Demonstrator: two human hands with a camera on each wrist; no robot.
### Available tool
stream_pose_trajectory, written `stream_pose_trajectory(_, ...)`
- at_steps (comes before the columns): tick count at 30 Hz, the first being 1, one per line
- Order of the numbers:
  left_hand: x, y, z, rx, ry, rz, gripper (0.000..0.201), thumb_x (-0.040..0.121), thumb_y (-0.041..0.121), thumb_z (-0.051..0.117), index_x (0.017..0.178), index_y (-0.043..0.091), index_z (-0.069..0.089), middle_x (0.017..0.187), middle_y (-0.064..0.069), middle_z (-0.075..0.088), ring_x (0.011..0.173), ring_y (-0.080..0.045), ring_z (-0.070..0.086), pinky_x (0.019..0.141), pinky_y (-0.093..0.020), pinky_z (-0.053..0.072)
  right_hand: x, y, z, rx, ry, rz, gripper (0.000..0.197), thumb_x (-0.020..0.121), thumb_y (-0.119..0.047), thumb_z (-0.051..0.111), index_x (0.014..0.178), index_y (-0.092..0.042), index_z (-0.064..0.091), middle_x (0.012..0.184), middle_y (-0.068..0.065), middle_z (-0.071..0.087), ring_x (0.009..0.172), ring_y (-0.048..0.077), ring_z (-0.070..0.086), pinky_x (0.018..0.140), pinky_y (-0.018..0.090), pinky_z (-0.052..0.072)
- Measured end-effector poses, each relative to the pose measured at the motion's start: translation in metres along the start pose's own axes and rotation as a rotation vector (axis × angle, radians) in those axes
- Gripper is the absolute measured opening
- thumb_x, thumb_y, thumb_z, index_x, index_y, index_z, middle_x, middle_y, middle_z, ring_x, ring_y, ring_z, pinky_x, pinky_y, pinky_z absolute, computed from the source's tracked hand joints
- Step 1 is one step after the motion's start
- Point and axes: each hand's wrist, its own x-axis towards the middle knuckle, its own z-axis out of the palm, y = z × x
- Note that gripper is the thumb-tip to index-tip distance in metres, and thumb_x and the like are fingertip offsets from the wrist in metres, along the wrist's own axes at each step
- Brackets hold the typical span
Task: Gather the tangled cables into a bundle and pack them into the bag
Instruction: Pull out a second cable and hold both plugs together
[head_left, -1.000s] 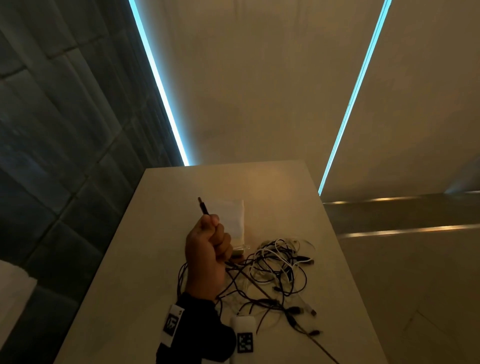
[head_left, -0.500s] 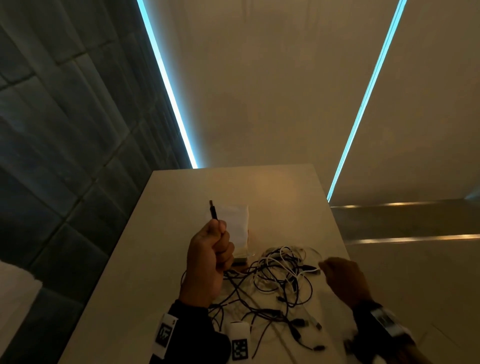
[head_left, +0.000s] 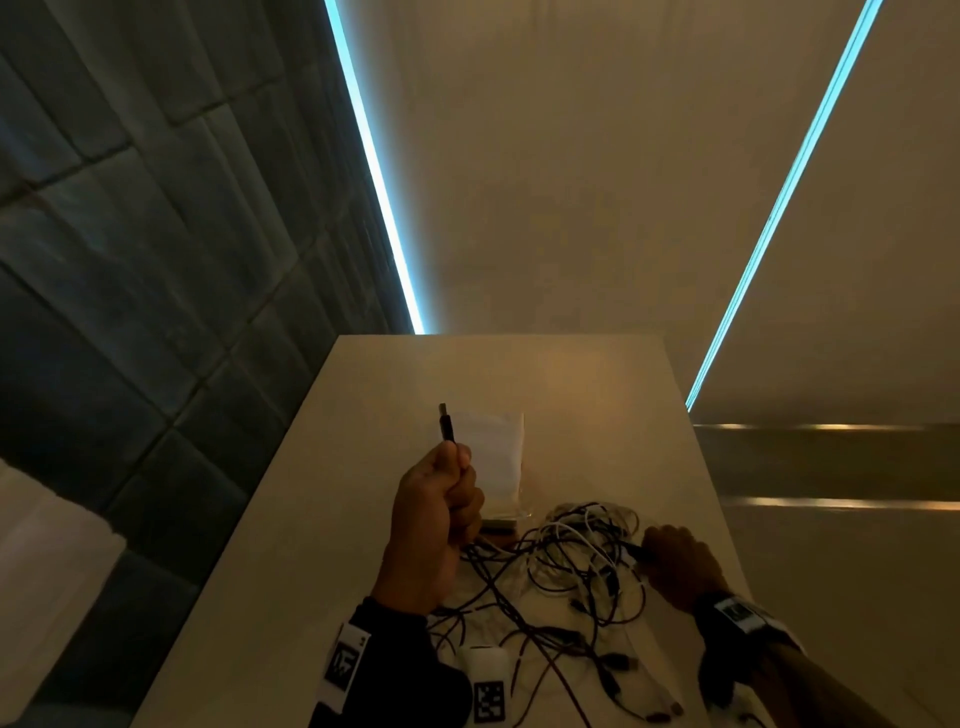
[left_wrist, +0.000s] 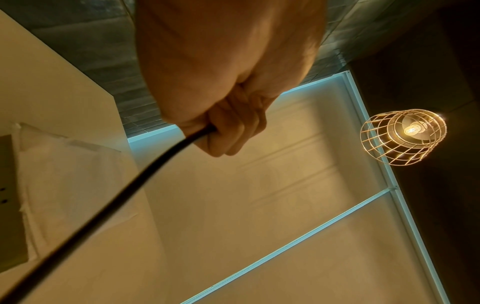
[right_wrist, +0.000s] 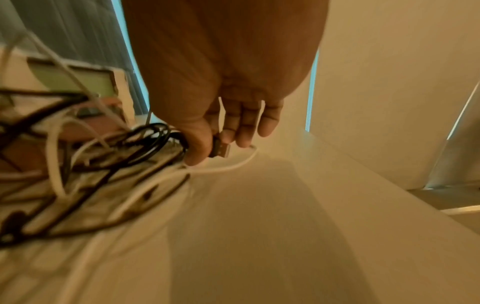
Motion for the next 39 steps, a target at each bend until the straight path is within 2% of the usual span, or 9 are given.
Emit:
stream_pose_trajectory(5,0.002,-0.003,0.0,0.037,0.021,0.025,0.029,0.103,0.023,0.035,0.08,0.011,0.049,0.053,0.005,0.033,0.041,-0.007,0.022,0.039,-0.021,0.019,-0.014,-0.01,-0.045,0.686,0.359,-0.132,0.013,0.079,-0.018,0.076,0.077,-0.012,0.064,0.079,0.0,0.066,0.075,0.015,0.063,0.068,0.037,0.052)
stream_pose_trajectory(9,0.001,-0.008,0.011,0.119,0.045,0.035,0.024,0.102,0.022,0.038,0.087,0.009,0.051,0.057,0.004,0.031,0.044,-0.007,0.024,0.041,-0.02,0.022,-0.033,-0.062,-0.095,1.318,0.369,-0.205,0.015,0.092,-0.014,0.059,0.094,0.001,0.055,0.089,0.014,0.073,0.083,0.024,0.072,0.076,0.036,0.058)
stream_pose_trajectory(12,0.001,-0.013,0.019,0.261,0.078,0.034,0.021,0.102,0.023,0.042,0.098,0.007,0.055,0.057,0.005,0.029,0.043,-0.006,0.026,0.038,-0.018,0.03,-0.043,-0.11,-0.122,1.516,0.346,-0.277,0.017,0.097,-0.012,0.049,0.099,0.003,0.054,0.074,0.015,0.063,0.064,0.028,0.063,0.063,0.037,0.057)
stream_pose_trajectory(16,0.005,-0.021,0.019,0.435,0.109,0.025,0.028,0.1,0.033,0.047,0.111,0.01,0.058,0.06,0.003,0.036,0.041,-0.003,0.036,0.039,-0.02,0.034,-0.056,-0.163,-0.128,1.456,0.219,-0.454,0.019,0.095,-0.003,0.052,0.111,-0.001,0.062,0.078,0.016,0.06,0.061,0.021,0.055,0.059,0.03,0.052)
stream_pose_trajectory(19,0.002,-0.018,0.014,0.456,0.123,0.04,0.027,0.099,0.031,0.047,0.108,0.01,0.062,0.067,-0.001,0.046,0.043,-0.001,0.046,0.043,-0.019,0.043,-0.066,-0.181,-0.126,1.408,0.194,-0.477,0.014,0.091,-0.012,0.061,0.098,0.0,0.058,0.077,0.02,0.065,0.058,0.024,0.058,0.057,0.035,0.052)
stream_pose_trajectory(26,0.0,-0.01,-0.003,0.311,0.198,0.14,0.035,0.1,0.037,0.04,0.091,0.01,0.06,0.054,0.008,0.028,0.044,-0.007,0.026,0.045,-0.023,0.025,-0.073,-0.174,-0.103,1.291,0.197,-0.521,0.017,0.091,-0.005,0.06,0.08,0.008,0.063,0.06,0.0,0.056,0.054,0.002,0.052,0.055,0.016,0.044)
stream_pose_trajectory(32,0.001,-0.004,-0.004,0.188,0.168,0.151,0.039,0.102,0.035,0.035,0.073,0.013,0.048,0.063,0.001,0.045,0.061,-0.015,0.045,0.064,-0.032,0.042,-0.069,-0.188,-0.104,1.197,0.195,-0.599,0.022,0.093,-0.021,0.059,0.073,-0.017,0.066,0.06,-0.007,0.056,0.058,0.008,0.049,0.058,0.029,0.041)
stream_pose_trajectory(35,0.004,0.004,-0.013,-0.064,0.097,0.102,0.037,0.102,0.035,0.034,0.074,0.012,0.042,0.056,0.002,0.038,0.045,-0.012,0.035,0.049,-0.026,0.038,-0.06,-0.178,-0.083,1.142,0.147,-0.584,0.029,0.091,-0.036,0.056,0.073,-0.015,0.066,0.065,-0.004,0.059,0.064,0.009,0.052,0.063,0.03,0.042)
stream_pose_trajectory(39,0.006,0.008,-0.022,-0.059,0.061,0.082,0.036,0.102,0.032,0.031,0.074,0.012,0.04,0.052,0.007,0.026,0.041,-0.007,0.018,0.04,-0.022,0.02,-0.051,-0.166,-0.055,1.011,0.121,-0.572,0.024,0.096,-0.02,0.056,0.073,-0.016,0.064,0.063,-0.015,0.058,0.062,-0.002,0.052,0.062,0.013,0.039)
